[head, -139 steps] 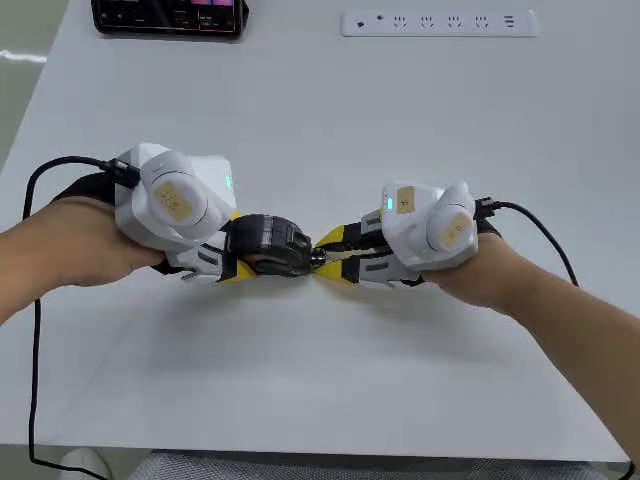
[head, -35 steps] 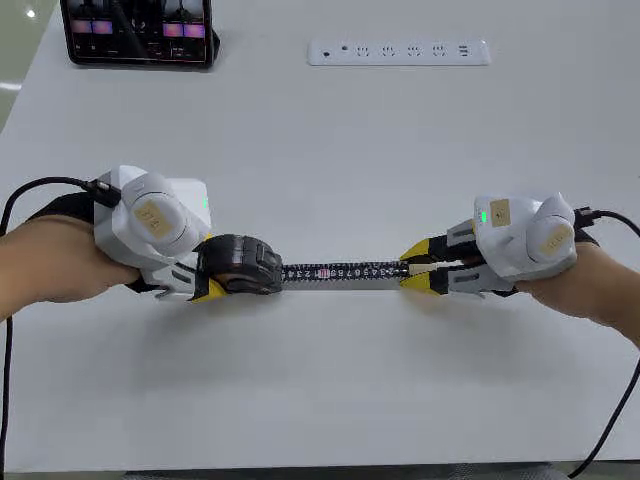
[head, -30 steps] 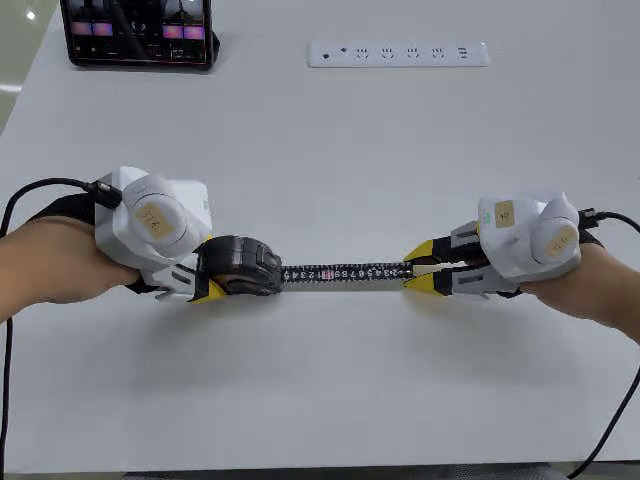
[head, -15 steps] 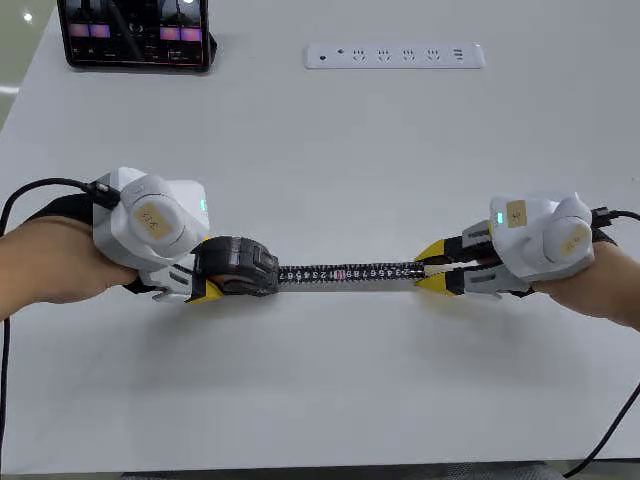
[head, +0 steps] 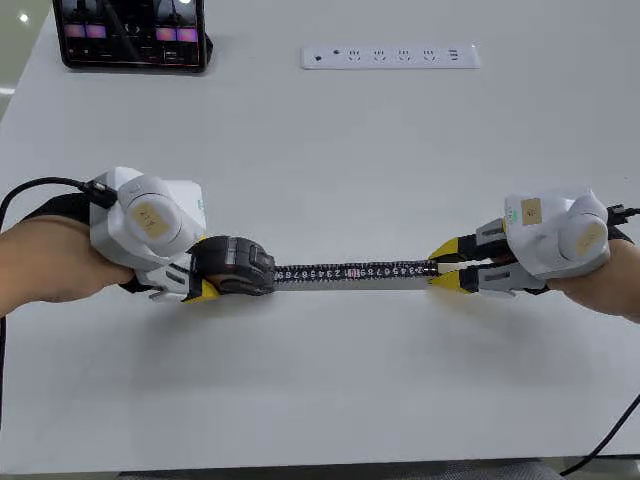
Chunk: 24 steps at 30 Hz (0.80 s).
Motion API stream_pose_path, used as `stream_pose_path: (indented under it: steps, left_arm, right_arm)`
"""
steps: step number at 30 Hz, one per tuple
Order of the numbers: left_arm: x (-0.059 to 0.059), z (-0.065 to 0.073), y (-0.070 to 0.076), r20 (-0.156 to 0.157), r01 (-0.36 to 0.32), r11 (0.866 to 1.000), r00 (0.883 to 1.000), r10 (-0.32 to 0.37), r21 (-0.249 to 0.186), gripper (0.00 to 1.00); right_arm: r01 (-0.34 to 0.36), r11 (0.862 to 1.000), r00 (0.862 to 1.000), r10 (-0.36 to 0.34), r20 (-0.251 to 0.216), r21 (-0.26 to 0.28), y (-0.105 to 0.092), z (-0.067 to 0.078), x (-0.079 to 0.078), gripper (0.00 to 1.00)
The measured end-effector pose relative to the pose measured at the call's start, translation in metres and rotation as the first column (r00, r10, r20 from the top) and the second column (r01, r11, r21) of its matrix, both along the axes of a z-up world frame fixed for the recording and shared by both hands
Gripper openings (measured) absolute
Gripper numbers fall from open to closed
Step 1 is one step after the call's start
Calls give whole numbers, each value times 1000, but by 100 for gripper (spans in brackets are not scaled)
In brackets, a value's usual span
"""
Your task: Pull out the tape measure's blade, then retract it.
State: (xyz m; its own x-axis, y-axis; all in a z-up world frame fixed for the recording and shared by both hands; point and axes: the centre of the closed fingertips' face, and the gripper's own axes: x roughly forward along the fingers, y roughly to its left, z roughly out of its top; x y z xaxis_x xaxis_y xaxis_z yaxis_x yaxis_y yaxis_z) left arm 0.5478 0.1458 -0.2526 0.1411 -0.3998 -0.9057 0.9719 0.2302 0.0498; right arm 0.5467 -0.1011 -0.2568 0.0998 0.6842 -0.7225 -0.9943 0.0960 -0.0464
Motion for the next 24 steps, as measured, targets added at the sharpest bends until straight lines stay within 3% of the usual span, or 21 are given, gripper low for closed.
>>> stream_pose_path:
  steps: [24]
  left_arm:
    - [1,0,-1,-1,-3,1000,1000,3,2,27]
  right_arm:
    - [19,998,1000,-19,-4,-55,-31,-1,1,9]
